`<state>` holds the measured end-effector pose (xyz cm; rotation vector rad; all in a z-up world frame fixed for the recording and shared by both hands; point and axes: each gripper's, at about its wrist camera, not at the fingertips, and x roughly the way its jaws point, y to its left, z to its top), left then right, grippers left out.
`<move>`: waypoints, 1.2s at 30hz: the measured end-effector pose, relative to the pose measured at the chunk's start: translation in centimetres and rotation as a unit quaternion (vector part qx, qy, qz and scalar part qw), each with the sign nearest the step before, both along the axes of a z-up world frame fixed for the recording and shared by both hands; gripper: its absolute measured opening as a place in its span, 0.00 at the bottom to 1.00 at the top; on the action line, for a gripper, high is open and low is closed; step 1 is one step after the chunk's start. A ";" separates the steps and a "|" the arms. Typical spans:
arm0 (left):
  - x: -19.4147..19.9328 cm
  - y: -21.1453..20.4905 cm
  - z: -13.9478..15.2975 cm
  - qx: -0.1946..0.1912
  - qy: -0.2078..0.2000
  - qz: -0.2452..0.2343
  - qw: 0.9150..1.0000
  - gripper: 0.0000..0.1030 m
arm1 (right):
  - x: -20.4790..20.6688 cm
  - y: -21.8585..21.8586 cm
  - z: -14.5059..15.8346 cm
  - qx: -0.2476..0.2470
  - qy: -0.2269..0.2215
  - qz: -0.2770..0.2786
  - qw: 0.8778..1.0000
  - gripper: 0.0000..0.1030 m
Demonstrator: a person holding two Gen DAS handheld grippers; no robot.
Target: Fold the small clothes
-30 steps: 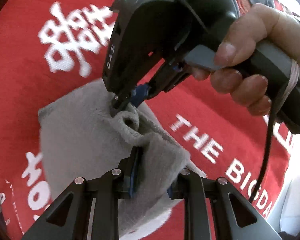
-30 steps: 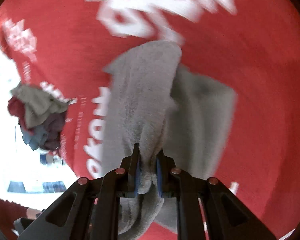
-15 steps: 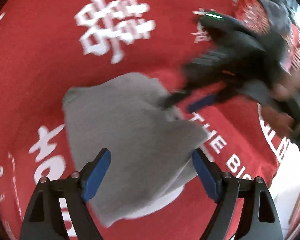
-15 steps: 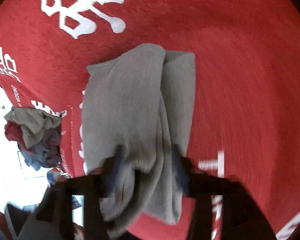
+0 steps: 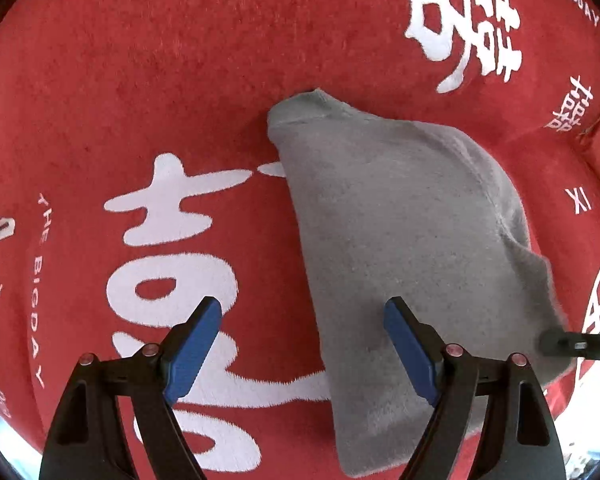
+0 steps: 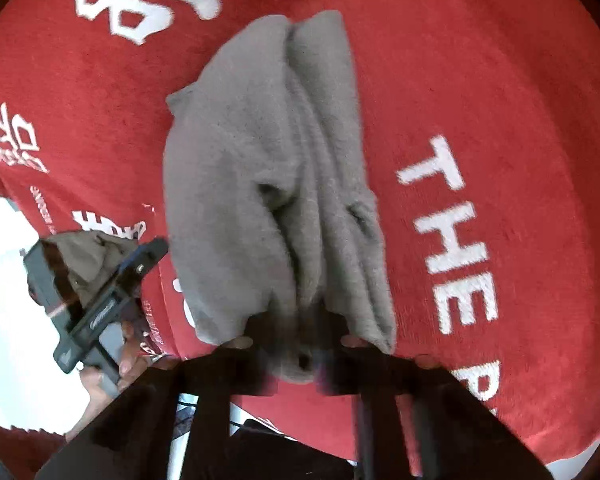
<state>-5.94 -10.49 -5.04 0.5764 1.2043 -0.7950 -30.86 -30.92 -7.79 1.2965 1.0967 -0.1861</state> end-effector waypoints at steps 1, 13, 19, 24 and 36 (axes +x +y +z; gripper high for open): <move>-0.3 -0.1 -0.2 -0.001 -0.003 -0.008 1.000 0.82 | 0.0 0.1 0.9 -0.018 -0.005 0.010 1.000 0.11; -2.1 0.8 -1.6 0.000 -0.002 0.003 1.000 0.83 | -3.1 0.9 -2.0 -0.044 0.090 0.009 0.995 0.34; -2.1 0.5 -0.4 0.015 -0.017 0.000 1.000 0.83 | -3.8 -1.5 2.1 -0.062 0.042 -0.034 0.997 0.49; -1.9 0.4 -0.2 0.018 -0.009 0.008 1.000 0.86 | 0.2 -4.8 0.6 -0.045 0.005 -0.055 0.997 0.49; -2.0 3.8 -0.5 0.064 -0.026 0.018 0.997 1.00 | -1.1 -5.8 -0.8 -0.113 0.113 -0.019 0.987 0.08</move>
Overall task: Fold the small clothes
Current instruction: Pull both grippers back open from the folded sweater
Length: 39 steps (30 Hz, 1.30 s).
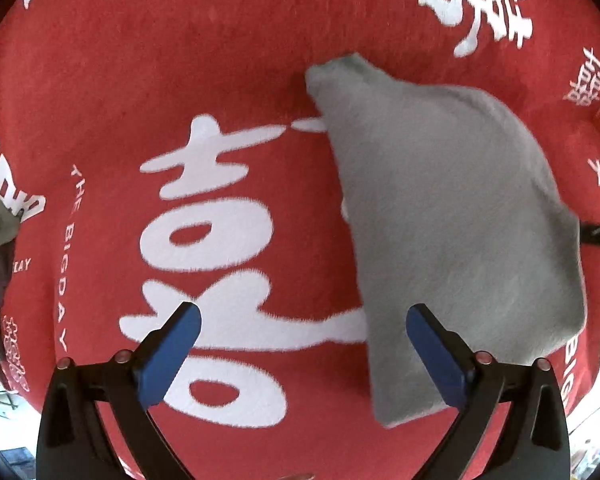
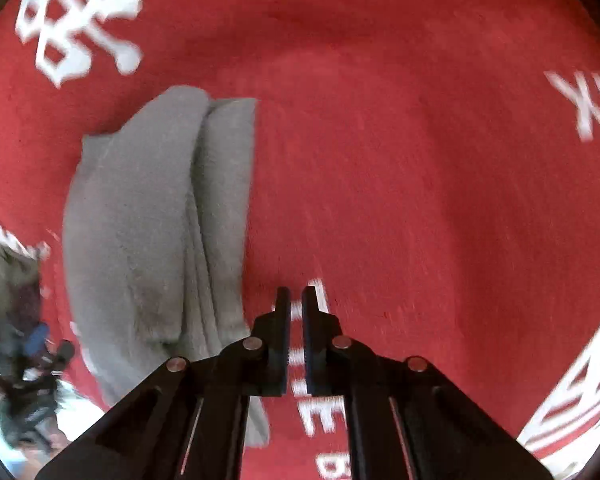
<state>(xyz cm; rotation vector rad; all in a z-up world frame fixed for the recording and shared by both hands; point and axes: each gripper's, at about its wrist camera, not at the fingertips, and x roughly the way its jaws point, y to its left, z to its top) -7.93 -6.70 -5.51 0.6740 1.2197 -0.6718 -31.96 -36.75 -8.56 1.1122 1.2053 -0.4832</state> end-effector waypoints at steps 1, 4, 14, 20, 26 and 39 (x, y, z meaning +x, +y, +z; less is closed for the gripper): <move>-0.2 0.3 -0.3 0.005 0.002 -0.002 1.000 1.00 | -0.7 0.4 0.9 -0.001 -0.016 -0.006 1.000 0.09; -1.0 1.3 -1.9 0.032 0.014 -0.008 0.999 1.00 | -0.7 2.8 3.5 -0.005 -0.059 0.010 0.998 0.09; -1.8 2.8 -1.3 0.042 0.018 0.002 0.999 1.00 | 4.9 6.6 0.7 -0.011 -0.034 0.030 0.999 0.10; -1.8 4.9 -0.2 0.053 0.021 0.004 0.998 1.00 | 1.9 8.2 2.1 -0.029 0.016 -0.004 0.999 0.16; -1.6 7.1 1.3 0.051 0.034 0.006 0.998 1.00 | -0.5 10.9 4.3 -0.022 0.029 -0.021 0.999 0.37; -1.7 12.1 5.1 0.023 0.068 0.001 0.997 1.00 | 1.5 18.8 9.6 -0.033 0.005 0.024 0.999 0.78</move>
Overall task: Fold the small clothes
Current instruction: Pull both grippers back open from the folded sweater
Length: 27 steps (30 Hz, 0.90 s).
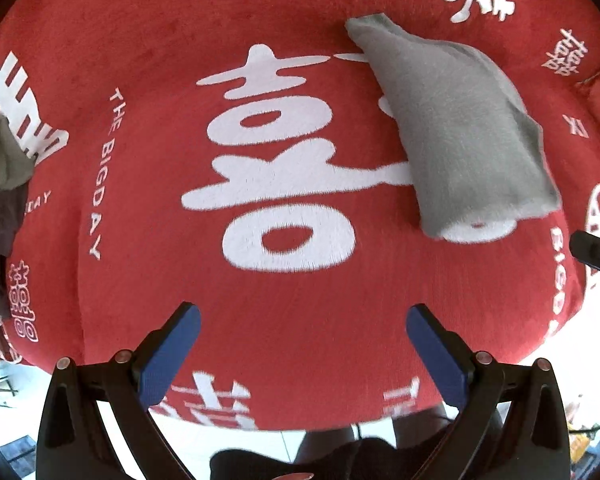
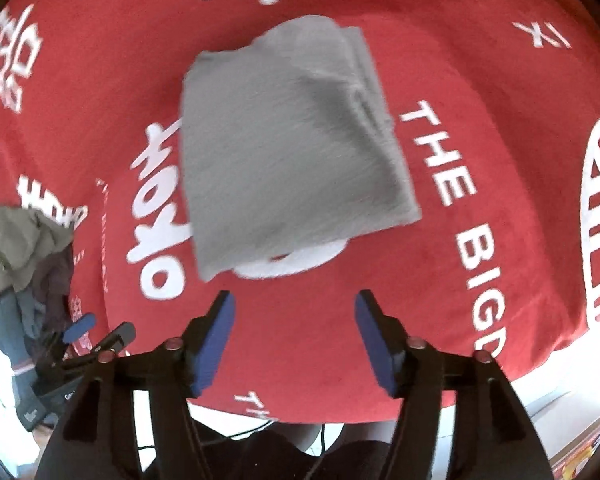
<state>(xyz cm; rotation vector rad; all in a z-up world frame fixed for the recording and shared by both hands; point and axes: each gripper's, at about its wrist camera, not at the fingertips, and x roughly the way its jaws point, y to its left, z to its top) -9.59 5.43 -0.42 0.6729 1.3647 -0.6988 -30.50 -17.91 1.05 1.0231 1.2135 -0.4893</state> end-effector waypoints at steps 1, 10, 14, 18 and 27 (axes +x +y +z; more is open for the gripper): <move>-0.2 0.5 0.7 -0.006 0.008 -0.003 1.000 1.00 | 0.3 0.8 1.0 -0.015 -0.005 0.012 1.000 0.81; -2.2 4.1 8.2 -0.050 -0.021 -0.052 0.997 1.00 | 1.9 5.7 8.4 -0.062 0.008 0.069 0.996 0.85; -1.8 5.2 10.4 -0.070 0.008 -0.049 0.996 1.00 | 2.1 6.7 10.8 -0.052 0.013 0.061 0.997 0.85; -1.5 6.2 13.1 -0.093 -0.015 -0.042 0.995 1.00 | 2.9 7.3 13.4 -0.063 0.011 0.073 0.995 0.85; -2.6 6.1 18.1 -0.134 -0.040 -0.028 0.990 1.00 | 5.2 6.6 17.8 -0.088 -0.006 0.138 0.986 0.85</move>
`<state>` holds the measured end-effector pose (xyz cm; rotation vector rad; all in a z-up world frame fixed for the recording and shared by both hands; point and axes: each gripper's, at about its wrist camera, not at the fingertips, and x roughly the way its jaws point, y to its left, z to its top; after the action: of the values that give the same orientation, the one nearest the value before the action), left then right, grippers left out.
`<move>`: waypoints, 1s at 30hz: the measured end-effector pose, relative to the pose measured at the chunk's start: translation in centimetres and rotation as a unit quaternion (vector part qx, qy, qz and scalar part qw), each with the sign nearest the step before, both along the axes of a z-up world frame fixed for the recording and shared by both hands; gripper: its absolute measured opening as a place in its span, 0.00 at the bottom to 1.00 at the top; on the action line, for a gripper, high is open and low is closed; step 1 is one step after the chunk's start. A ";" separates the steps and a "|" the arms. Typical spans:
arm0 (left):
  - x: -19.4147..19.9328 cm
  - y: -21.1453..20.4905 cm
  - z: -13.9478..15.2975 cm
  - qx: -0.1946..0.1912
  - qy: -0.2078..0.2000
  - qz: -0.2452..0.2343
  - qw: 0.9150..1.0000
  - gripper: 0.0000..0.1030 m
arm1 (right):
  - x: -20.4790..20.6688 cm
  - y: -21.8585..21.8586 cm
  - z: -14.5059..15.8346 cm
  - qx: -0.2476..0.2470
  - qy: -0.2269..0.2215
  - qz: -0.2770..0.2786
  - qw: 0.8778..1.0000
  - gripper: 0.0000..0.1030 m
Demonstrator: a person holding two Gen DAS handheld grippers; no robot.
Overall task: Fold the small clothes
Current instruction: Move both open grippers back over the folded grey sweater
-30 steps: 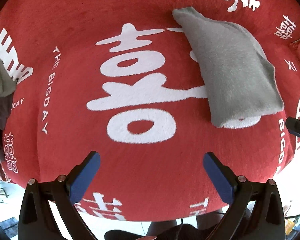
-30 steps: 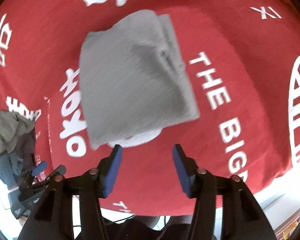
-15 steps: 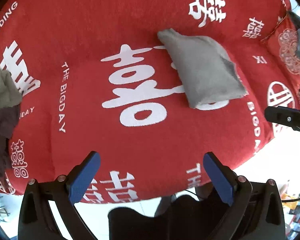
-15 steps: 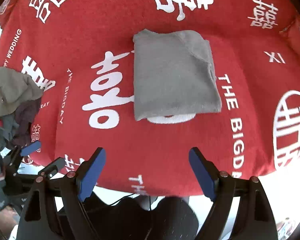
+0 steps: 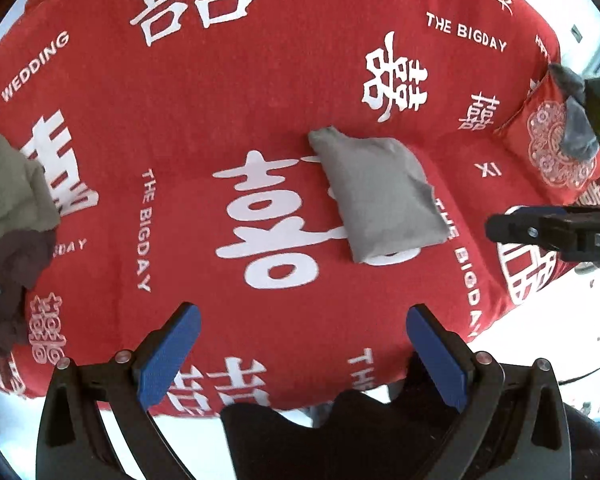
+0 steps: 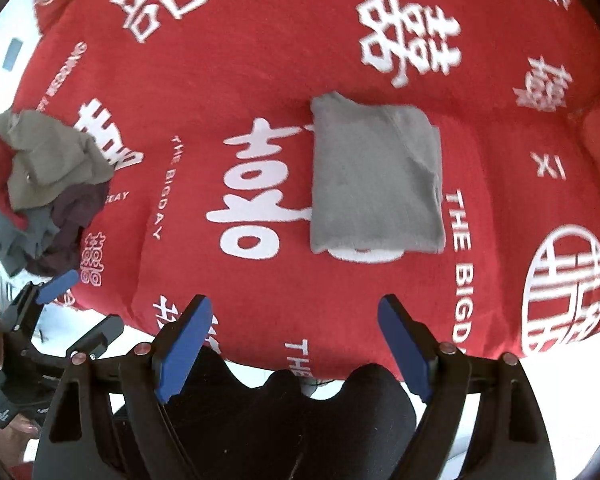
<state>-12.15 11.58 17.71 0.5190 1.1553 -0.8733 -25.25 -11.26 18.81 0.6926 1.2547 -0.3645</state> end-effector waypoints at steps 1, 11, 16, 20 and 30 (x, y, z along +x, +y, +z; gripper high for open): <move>-0.3 -0.2 0.3 0.000 0.002 0.007 1.000 1.00 | 0.2 -0.2 0.3 -0.005 -0.001 0.006 1.000 0.85; -0.7 -3.1 2.8 0.021 -0.066 0.042 0.997 1.00 | -0.2 -6.0 0.9 0.023 -0.050 -0.046 0.997 0.85; -0.5 -4.1 1.2 0.088 -0.083 0.045 0.992 1.00 | -0.8 -8.5 0.5 0.038 -0.073 -0.078 0.994 0.85; -0.2 -5.1 2.1 0.092 -0.090 0.044 0.991 1.00 | -1.5 -10.2 0.5 0.054 -0.120 -0.101 0.986 0.85; 1.2 -8.8 3.0 0.104 -0.085 0.098 0.986 1.00 | -3.9 -15.3 0.1 0.078 -0.141 -0.131 0.978 0.85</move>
<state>-10.93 2.76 20.73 0.6262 1.1257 -0.5316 -29.20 -26.53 18.89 1.0139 0.9301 -0.3708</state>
